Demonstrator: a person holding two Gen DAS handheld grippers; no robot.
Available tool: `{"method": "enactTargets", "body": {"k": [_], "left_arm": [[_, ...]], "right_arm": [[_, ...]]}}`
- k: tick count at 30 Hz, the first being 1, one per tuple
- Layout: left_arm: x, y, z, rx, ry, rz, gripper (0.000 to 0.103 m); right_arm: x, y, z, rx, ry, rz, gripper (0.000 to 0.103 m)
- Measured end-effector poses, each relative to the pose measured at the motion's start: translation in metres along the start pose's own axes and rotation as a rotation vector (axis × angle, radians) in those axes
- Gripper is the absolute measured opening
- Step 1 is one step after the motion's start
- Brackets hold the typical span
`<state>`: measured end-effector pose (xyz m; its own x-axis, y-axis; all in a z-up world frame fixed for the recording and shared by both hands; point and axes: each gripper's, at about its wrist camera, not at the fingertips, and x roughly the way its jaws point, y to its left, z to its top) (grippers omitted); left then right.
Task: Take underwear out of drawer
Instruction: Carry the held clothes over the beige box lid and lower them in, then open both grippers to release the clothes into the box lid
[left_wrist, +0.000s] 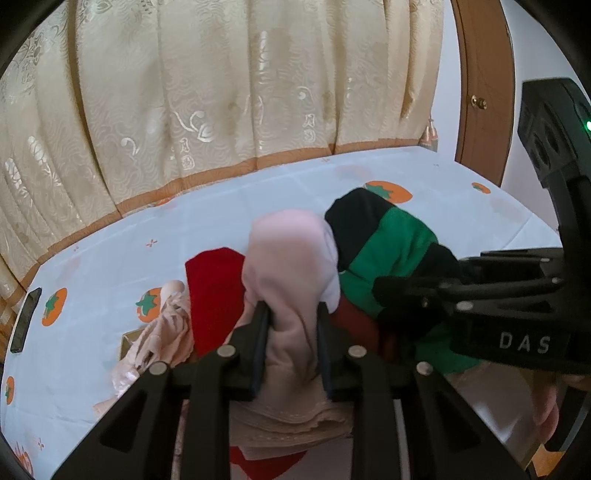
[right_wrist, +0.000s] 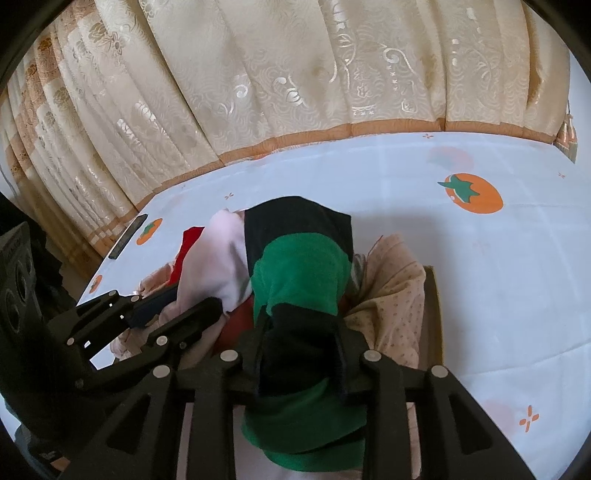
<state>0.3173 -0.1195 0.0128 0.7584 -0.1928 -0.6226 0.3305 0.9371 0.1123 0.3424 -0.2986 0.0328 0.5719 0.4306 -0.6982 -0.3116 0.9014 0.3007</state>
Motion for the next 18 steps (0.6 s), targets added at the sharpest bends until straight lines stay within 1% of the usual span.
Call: {"method": "enactTargets", "body": {"k": [5,7,11,12,13,14,15,17,18], "left_arm": [[-0.002,0.001,0.000,-0.010,-0.010,-0.008,0.025],[-0.005,0.003,0.000,-0.023,-0.016,-0.021,0.026],[-0.011,0.008,-0.001,-0.045,-0.026,-0.046,0.029],[-0.015,0.010,-0.002,-0.057,-0.033,-0.056,0.030],[-0.018,0.011,-0.003,-0.066,-0.036,-0.062,0.034],[-0.021,0.013,-0.003,-0.074,-0.039,-0.068,0.039],[-0.025,0.014,-0.004,-0.081,-0.047,-0.079,0.043],[-0.033,0.014,-0.007,-0.082,-0.064,-0.089,0.064],[-0.039,0.014,-0.010,-0.075,-0.079,-0.085,0.067]], "right_arm": [[0.000,0.003,-0.002,-0.019,0.008,-0.017,0.038],[0.000,0.006,-0.002,-0.030,0.009,-0.020,0.045],[-0.003,0.014,-0.004,-0.068,-0.006,-0.042,0.048],[-0.005,0.014,-0.004,-0.066,-0.013,-0.040,0.052],[-0.009,0.014,-0.004,-0.060,-0.021,-0.039,0.056],[-0.012,0.013,-0.004,-0.048,-0.030,-0.039,0.057],[-0.015,0.012,-0.004,-0.038,-0.037,-0.038,0.058],[-0.024,0.012,-0.006,-0.025,-0.053,-0.040,0.059],[-0.029,0.013,-0.007,-0.028,-0.060,-0.041,0.059]]}}
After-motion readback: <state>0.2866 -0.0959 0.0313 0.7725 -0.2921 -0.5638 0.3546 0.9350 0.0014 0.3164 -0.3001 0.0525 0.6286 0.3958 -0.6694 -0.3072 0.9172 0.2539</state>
